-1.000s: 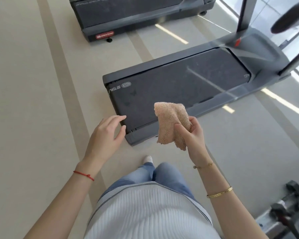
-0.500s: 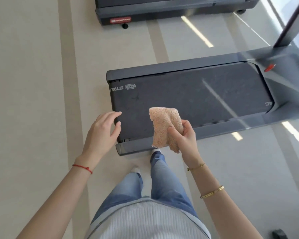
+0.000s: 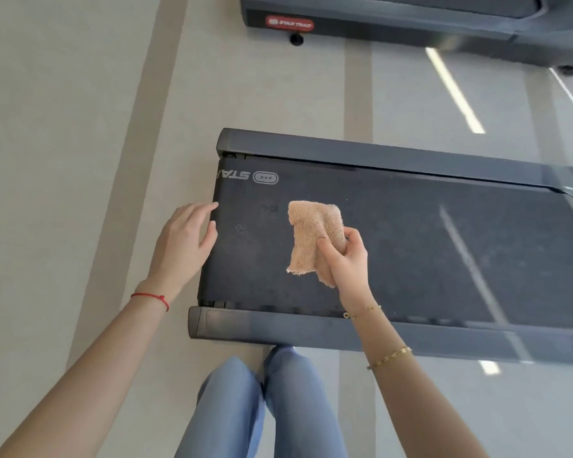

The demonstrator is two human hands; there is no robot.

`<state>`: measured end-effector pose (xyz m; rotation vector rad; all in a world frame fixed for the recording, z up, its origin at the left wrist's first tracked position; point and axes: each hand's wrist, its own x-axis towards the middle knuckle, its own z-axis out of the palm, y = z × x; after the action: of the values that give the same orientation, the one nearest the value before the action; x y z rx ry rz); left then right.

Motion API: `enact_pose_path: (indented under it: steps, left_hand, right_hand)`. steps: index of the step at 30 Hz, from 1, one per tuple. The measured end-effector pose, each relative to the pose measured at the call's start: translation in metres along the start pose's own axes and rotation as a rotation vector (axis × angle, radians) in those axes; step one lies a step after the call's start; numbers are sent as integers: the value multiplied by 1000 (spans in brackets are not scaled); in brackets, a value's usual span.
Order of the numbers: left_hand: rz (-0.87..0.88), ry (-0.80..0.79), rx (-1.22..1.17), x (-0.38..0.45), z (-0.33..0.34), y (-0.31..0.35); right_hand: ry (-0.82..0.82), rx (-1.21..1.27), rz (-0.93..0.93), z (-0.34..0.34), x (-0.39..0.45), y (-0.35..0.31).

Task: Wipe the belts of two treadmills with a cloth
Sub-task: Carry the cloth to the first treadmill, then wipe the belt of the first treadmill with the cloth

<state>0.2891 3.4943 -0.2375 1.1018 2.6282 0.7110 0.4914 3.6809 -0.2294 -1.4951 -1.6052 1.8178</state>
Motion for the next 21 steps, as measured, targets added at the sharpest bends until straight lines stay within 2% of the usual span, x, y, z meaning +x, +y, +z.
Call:
enact_pose_path:
  steps: [4,13,17,21]
  left_hand:
    - [-49,-26,45,13,89,-63]
    - [-19,-36,103,2,290,-195]
    - [7,-16,134,1,346,-229]
    - [47,29,164,3,376,-249]
  right_hand:
    - [-42,-16,2,38,77,72]
    - [-204,-131,-81,130,206,267]
    - [-244,-271,-200,147,242,321]
    - [-176,-411,-421,136,270,351]
